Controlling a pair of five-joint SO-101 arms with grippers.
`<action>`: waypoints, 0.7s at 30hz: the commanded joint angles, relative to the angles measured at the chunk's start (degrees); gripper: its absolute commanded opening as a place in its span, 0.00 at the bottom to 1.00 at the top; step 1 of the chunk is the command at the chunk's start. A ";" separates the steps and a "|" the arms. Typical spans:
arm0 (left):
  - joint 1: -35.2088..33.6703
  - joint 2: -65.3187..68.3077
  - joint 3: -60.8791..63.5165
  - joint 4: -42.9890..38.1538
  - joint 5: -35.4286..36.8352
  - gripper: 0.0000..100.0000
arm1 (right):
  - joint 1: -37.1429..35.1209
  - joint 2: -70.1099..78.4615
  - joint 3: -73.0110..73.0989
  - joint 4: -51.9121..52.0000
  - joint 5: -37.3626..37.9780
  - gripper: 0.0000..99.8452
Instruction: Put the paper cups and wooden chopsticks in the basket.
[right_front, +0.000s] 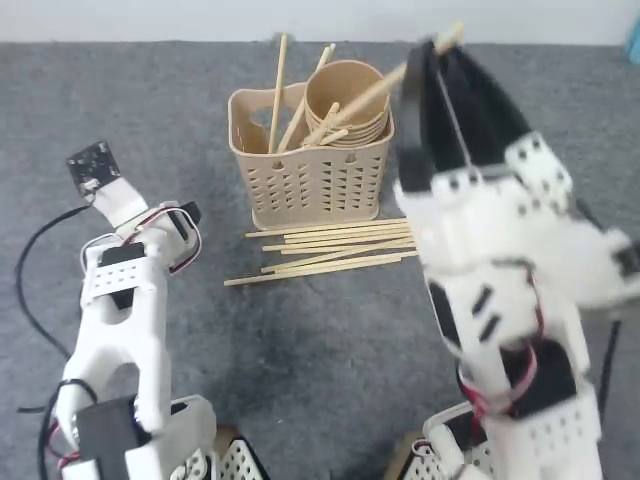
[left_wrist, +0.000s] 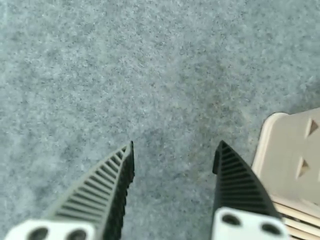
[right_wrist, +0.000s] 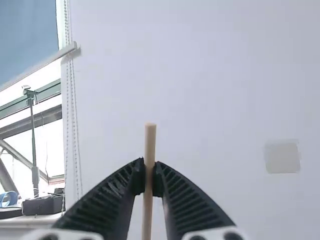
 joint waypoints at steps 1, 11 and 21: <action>0.09 0.00 -1.01 -1.32 -0.62 0.24 | 0.84 7.87 -7.47 -1.71 -0.97 0.01; 0.18 0.00 -1.01 -1.32 -0.62 0.24 | 0.84 29.41 -11.78 -1.89 -1.05 0.01; 0.18 0.00 -1.01 -1.32 -0.70 0.24 | -0.31 38.11 -11.87 -10.24 -0.53 0.01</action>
